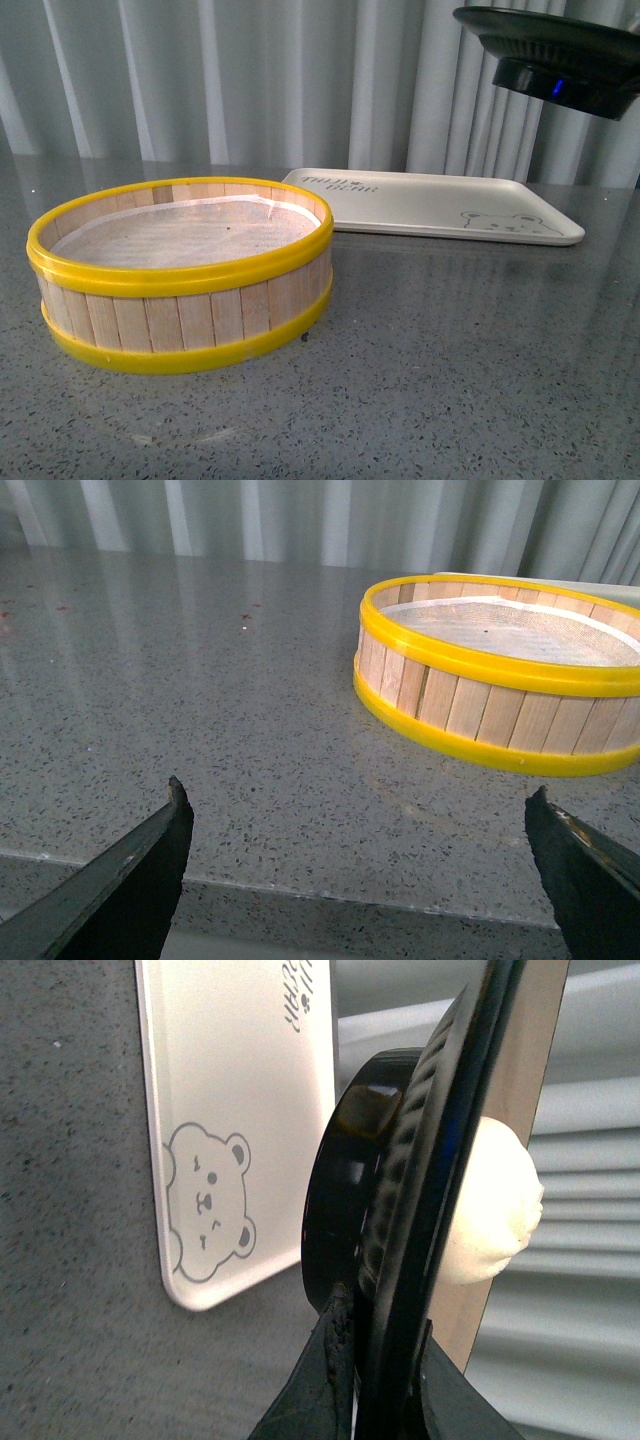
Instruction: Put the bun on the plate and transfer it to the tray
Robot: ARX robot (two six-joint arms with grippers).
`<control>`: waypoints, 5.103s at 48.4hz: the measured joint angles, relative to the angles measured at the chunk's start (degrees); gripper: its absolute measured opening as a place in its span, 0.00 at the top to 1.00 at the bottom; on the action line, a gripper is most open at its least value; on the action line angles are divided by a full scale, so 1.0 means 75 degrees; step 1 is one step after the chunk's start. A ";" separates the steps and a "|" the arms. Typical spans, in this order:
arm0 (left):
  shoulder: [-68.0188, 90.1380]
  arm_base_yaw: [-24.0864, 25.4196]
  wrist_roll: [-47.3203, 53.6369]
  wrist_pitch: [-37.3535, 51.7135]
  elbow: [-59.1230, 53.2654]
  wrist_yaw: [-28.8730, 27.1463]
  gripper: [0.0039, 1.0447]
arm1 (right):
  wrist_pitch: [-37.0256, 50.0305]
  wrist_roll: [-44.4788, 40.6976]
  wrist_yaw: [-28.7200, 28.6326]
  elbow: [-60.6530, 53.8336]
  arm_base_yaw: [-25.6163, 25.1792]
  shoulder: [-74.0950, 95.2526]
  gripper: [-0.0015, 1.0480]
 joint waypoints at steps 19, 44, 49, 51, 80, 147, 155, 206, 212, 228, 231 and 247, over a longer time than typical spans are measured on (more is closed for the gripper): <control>0.0000 0.0000 0.0000 0.0000 0.0000 0.0000 0.06 | -0.0219 -0.0933 0.0358 0.1539 0.0102 0.2430 0.97; 0.0000 0.0000 0.0000 0.0000 0.0000 0.0000 0.06 | -0.0192 -0.1460 0.0595 0.2798 0.0522 0.3768 0.97; 0.0000 0.0000 0.0000 0.0000 0.0000 0.0000 0.06 | -0.0146 -0.1437 0.0638 0.2888 0.0580 0.4004 0.97; 0.0000 0.0000 0.0000 0.0000 0.0000 0.0000 0.06 | -0.0143 -0.1422 0.0656 0.2908 0.0600 0.4083 0.97; 0.0000 0.0000 0.0000 0.0000 0.0000 0.0000 0.06 | -0.0201 -0.1408 0.0813 0.2996 0.0682 0.4275 0.97; 0.0000 0.0000 0.0000 0.0000 0.0000 0.0000 0.06 | -0.0248 -0.1323 0.0775 0.2876 0.0688 0.4269 0.37; 0.0000 0.0000 0.0000 0.0000 0.0000 0.0000 0.06 | -0.0303 -0.1195 0.0729 0.2515 0.0758 0.3806 0.08; 0.0000 0.0000 0.0000 0.0000 0.0000 0.0000 0.06 | 0.3960 0.5359 0.3110 -0.1553 0.1139 0.0230 0.27; 0.0000 0.0000 0.0000 0.0000 0.0000 -0.0006 0.06 | 0.4727 0.8381 0.3442 -0.2827 0.1058 -0.0431 0.44; 0.0000 0.0000 0.0000 0.0000 0.0000 0.0000 0.06 | 0.5831 1.0955 0.3200 -0.5668 0.0813 -0.2020 0.98; 0.0000 0.0000 0.0000 0.0000 0.0000 0.0000 0.06 | 0.5939 1.1004 0.2876 -0.6117 0.0603 -0.2349 0.98; 0.0000 0.0000 0.0000 0.0000 0.0000 -0.0003 0.06 | 0.5963 1.1065 0.2804 -0.7694 0.0356 -0.3896 0.98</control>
